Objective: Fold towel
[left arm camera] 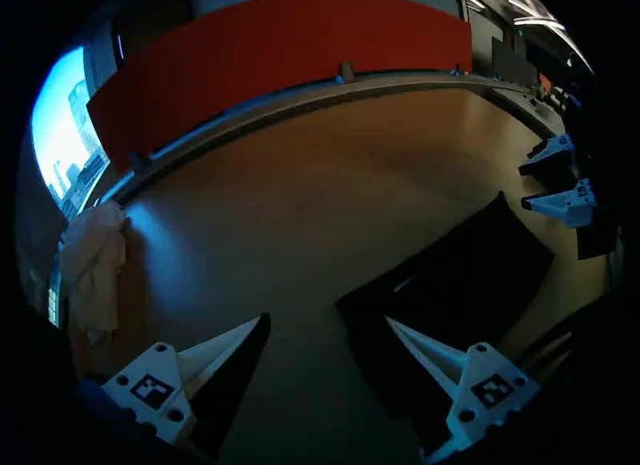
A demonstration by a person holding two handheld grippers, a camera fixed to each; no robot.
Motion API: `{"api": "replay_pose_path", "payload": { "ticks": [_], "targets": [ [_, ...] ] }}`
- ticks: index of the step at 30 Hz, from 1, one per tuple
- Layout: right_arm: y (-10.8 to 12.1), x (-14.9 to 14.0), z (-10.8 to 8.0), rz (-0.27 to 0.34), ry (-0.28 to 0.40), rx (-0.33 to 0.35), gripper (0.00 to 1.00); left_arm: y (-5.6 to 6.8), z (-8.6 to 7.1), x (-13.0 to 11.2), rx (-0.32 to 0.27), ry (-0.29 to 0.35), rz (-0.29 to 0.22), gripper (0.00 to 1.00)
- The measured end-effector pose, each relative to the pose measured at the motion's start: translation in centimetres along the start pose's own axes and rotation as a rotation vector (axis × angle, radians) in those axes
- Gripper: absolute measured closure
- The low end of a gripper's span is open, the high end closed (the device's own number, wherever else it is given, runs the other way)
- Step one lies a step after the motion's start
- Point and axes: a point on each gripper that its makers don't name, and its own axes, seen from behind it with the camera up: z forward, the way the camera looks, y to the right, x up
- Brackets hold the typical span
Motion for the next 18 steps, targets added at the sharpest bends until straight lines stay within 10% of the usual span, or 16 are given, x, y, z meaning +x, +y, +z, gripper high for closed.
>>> {"api": "replay_pose_path", "payload": {
  "ticks": [18],
  "targets": [
    [-1.6, -1.0, -2.4, 0.002, 0.001, 0.002, 0.12, -0.2, -2.8, -1.1, 0.011, 0.017, -0.024, 0.05]
  ]
}}
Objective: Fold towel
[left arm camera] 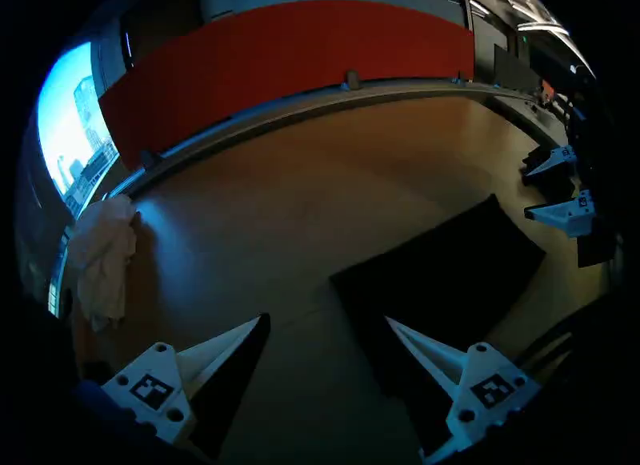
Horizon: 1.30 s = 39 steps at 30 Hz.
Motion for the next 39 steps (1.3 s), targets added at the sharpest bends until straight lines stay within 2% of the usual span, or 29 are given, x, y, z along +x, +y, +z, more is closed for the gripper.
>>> {"api": "replay_pose_path", "payload": {
  "ticks": [17, 22, 27, 39],
  "targets": [
    [-2.0, -2.3, -3.7, 0.026, 0.002, -0.005, 0.12, 1.4, -3.0, -3.7, -0.01, -0.017, -0.06, 0.05],
    [-2.3, -2.7, -3.9, 0.03, -0.001, 0.005, 0.12, 1.6, -3.5, -4.3, -0.005, -0.02, -0.076, 0.05],
    [-2.7, -2.9, -3.9, 0.009, -0.003, 0.026, 0.12, 1.4, -4.5, -4.9, 0.011, -0.016, -0.098, 0.05],
    [-3.3, -2.8, -3.3, -0.051, -0.011, 0.074, 0.12, 0.5, -7.6, -7.2, 0.06, -0.006, -0.195, 0.05]
  ]
}}
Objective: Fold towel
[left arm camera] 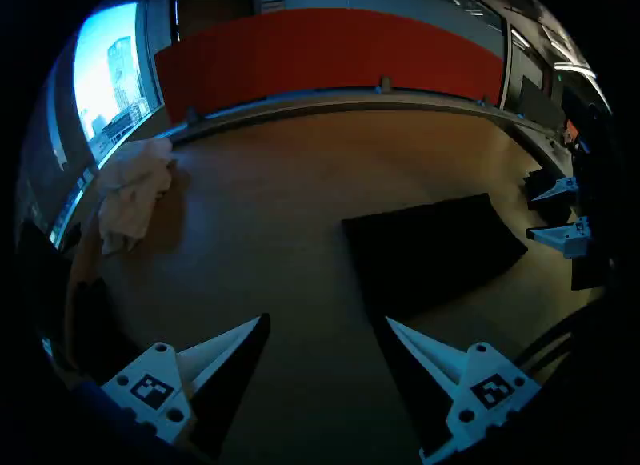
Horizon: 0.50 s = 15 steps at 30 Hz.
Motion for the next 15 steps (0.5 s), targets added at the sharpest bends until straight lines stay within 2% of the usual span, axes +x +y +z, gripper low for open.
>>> {"api": "replay_pose_path", "payload": {
  "ticks": [15],
  "targets": [
    [-0.5, -2.0, 1.0, -0.045, -0.035, 0.044, 0.12, -0.3, -3.1, -3.1, 0.033, -0.013, -0.067, 0.05]
  ]
}}
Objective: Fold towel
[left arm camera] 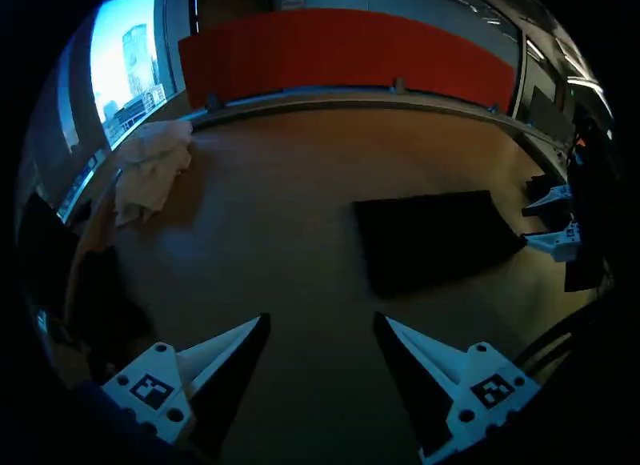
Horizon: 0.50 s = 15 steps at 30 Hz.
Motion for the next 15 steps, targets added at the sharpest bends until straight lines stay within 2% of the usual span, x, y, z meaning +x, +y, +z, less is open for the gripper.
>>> {"api": "replay_pose_path", "payload": {
  "ticks": [9, 15],
  "targets": [
    [-0.5, -2.5, 0.1, -0.011, -0.037, 0.036, 0.15, 0.0, -1.7, -1.5, 0.01, -0.01, -0.03, 0.05],
    [-0.1, -3.9, 0.1, -0.022, -0.076, 0.033, 0.29, -0.3, -2.3, -2.7, 0.013, -0.023, -0.05, 0.05]
  ]
}}
